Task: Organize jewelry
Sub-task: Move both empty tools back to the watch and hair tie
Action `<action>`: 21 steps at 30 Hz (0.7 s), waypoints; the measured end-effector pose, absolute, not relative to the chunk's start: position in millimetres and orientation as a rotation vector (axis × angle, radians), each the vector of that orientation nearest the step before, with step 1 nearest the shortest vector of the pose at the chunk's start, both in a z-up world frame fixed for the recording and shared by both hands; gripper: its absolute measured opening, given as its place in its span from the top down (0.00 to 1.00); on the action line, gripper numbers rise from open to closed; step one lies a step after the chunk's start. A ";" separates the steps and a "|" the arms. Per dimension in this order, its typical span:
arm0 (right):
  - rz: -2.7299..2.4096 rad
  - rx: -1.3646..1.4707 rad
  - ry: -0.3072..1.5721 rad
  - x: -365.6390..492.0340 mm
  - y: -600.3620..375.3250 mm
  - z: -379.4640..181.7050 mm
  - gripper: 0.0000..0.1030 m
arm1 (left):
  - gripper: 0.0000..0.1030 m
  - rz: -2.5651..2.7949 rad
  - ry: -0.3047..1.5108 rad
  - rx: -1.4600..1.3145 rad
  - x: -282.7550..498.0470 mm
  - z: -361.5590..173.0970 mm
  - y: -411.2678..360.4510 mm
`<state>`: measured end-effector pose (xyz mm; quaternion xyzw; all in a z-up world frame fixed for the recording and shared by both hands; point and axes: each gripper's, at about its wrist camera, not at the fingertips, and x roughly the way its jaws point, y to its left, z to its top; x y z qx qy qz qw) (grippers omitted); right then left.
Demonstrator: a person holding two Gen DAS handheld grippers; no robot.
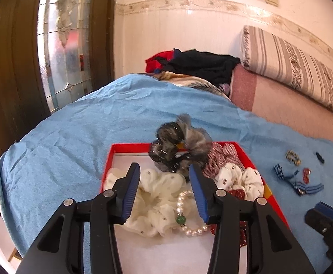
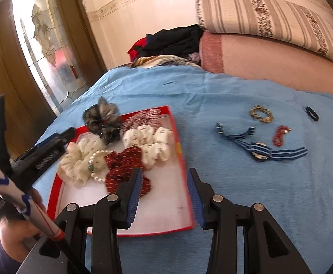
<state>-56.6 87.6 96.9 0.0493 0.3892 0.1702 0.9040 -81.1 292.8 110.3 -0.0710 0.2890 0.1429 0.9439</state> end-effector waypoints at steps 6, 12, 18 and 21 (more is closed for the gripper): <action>0.292 0.130 0.810 -48.5 45.7 92.2 0.58 | 0.57 0.306 0.594 -0.164 -77.5 108.7 293.8; 0.220 0.163 0.817 -38.4 -6.6 86.9 0.58 | 0.57 0.245 0.572 -0.111 -72.7 114.5 259.9; 0.167 0.198 0.850 -31.0 -53.1 68.5 0.58 | 0.57 0.152 0.569 -0.051 -62.8 115.3 208.6; 0.143 0.255 0.865 -27.6 -76.6 57.8 0.58 | 0.57 0.107 0.575 -0.015 -58.6 113.0 179.1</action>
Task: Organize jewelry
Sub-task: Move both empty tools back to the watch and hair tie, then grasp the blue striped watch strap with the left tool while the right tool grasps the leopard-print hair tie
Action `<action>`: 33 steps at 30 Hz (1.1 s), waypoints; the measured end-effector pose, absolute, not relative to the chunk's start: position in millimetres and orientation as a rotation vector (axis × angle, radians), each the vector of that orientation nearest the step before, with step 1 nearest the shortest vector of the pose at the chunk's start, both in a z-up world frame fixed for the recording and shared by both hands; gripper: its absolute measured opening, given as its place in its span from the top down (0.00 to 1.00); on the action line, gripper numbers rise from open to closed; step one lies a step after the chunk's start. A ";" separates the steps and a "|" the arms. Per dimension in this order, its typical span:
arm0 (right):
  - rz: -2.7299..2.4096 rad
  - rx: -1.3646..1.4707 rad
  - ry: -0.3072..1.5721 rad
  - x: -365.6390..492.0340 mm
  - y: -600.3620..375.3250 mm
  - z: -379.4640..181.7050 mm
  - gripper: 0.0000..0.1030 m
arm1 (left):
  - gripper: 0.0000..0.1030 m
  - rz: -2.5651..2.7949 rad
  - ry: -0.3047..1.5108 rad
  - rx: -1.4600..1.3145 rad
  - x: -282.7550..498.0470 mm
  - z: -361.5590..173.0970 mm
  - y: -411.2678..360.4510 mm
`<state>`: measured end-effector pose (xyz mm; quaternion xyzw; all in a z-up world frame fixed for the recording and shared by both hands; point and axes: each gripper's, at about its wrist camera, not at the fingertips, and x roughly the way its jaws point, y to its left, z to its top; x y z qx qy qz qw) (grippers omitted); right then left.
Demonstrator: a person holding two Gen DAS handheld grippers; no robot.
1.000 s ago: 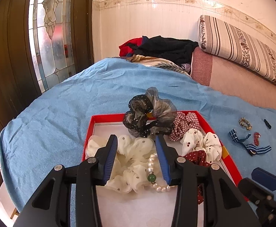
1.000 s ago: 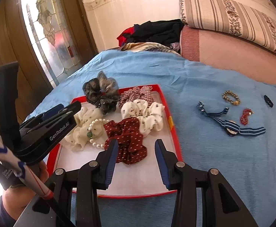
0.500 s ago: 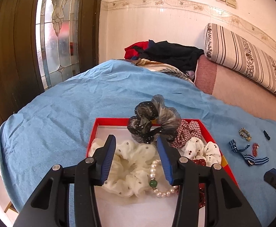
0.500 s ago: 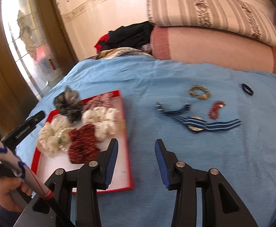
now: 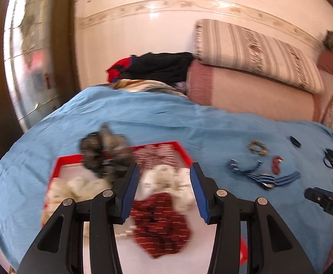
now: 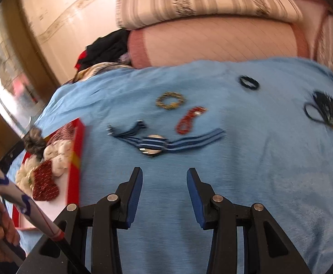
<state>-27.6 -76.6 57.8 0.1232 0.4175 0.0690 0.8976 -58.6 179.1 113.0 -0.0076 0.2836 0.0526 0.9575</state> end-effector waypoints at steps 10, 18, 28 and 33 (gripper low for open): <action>0.154 0.414 0.863 5.2 -125.0 62.9 0.58 | 0.52 -0.138 0.727 -0.055 -12.5 95.5 92.2; 0.188 0.345 0.957 101.8 -103.7 54.8 0.59 | 0.52 -0.191 0.805 -0.076 15.7 70.9 60.0; 0.129 0.254 1.079 193.6 -76.8 5.9 0.74 | 0.52 -0.200 0.831 -0.063 28.0 61.7 61.9; 0.158 0.266 1.019 174.1 -89.6 20.8 0.94 | 0.52 -0.209 0.849 -0.073 33.5 56.3 61.3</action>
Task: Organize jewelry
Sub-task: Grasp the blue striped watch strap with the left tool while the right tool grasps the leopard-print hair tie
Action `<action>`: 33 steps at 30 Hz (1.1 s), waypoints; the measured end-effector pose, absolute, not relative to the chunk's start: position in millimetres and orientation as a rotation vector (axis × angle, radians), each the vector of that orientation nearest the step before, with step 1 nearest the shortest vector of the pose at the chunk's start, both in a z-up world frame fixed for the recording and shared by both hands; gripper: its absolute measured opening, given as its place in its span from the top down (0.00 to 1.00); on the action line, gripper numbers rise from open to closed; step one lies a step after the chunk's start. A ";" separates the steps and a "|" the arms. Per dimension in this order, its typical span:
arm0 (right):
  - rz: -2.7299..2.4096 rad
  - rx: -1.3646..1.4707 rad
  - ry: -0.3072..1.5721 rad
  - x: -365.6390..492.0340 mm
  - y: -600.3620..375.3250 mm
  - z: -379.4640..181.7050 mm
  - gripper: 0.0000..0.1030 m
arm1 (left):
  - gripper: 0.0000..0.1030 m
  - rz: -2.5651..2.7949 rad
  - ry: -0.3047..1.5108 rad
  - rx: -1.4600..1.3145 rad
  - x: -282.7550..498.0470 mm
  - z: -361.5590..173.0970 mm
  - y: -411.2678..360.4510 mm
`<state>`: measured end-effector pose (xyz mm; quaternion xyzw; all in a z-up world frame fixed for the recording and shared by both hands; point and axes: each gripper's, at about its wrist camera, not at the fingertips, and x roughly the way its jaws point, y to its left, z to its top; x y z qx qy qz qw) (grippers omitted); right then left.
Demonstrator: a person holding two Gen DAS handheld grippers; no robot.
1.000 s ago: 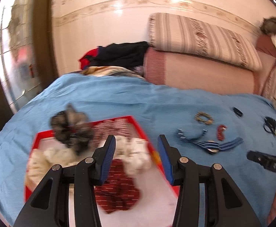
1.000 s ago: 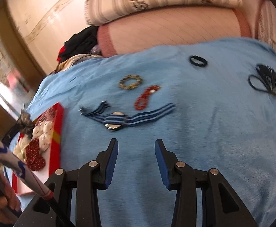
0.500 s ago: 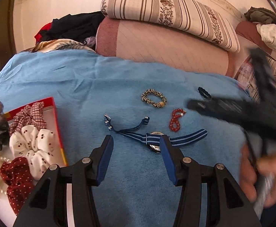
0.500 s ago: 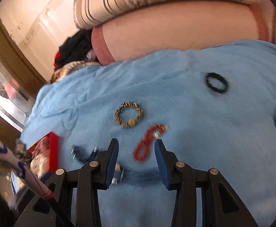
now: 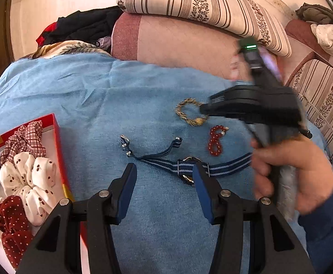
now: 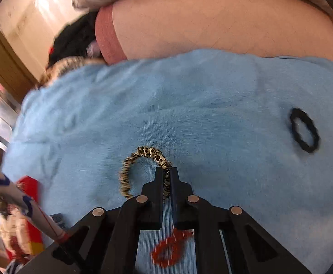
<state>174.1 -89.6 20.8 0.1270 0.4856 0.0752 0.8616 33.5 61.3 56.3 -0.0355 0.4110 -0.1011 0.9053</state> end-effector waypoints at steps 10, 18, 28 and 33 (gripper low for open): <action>0.158 0.341 0.916 54.6 -147.3 76.7 0.94 | 0.51 -0.294 0.913 -0.039 47.1 37.0 27.5; 0.146 0.463 0.887 16.3 -173.2 79.1 0.94 | 0.22 -0.294 0.928 0.183 53.4 24.5 -5.6; 0.177 0.506 0.871 10.6 -181.9 81.0 0.94 | 0.05 -0.233 1.021 0.229 87.0 -1.0 -11.9; 0.168 0.511 0.850 9.5 -188.7 84.4 0.94 | 0.57 -0.207 0.973 0.214 65.4 6.7 -12.3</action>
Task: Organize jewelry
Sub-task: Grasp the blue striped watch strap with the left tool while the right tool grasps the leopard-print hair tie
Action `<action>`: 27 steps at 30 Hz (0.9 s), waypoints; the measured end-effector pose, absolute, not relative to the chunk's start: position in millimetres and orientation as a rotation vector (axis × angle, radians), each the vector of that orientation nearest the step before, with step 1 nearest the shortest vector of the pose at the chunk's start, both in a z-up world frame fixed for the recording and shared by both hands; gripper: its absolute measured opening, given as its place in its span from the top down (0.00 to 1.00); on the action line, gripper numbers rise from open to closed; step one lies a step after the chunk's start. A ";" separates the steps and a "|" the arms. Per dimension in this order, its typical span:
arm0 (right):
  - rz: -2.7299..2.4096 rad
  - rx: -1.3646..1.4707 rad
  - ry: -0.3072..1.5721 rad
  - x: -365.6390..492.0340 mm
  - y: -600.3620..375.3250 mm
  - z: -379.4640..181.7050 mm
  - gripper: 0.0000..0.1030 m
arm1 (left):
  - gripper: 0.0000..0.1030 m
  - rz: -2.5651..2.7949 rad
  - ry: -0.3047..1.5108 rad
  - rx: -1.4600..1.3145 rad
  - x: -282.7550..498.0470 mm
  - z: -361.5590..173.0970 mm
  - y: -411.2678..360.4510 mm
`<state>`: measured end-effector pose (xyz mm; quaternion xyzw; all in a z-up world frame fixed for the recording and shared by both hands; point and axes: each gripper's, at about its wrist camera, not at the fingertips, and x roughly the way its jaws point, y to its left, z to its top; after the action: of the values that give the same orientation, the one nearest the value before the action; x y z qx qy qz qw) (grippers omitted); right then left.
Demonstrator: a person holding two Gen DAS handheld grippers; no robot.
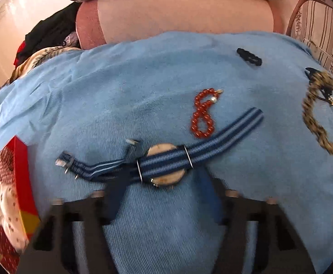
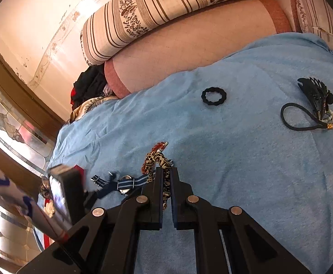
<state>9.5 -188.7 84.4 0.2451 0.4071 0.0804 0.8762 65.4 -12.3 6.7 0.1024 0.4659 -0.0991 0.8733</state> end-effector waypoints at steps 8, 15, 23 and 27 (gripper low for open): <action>0.170 0.497 0.811 1.8 -187.4 94.6 0.94 | 0.99 -0.265 1.014 0.096 17.8 15.6 -2.3; 0.171 0.509 0.796 -7.0 -186.2 101.7 0.94 | 0.95 -0.276 0.946 0.157 -8.6 39.3 -9.5; 0.174 0.529 0.782 -23.0 -188.1 106.7 0.94 | 0.35 -0.289 0.937 0.391 30.2 23.8 -41.9; 0.176 0.528 0.798 -17.9 -187.8 100.7 0.94 | 0.36 -0.312 0.977 0.322 50.2 7.1 -30.2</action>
<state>-17.9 -187.8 100.7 0.2536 0.3835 0.0848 0.8840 50.2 -30.2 7.1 0.1533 0.4653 -0.1487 0.8590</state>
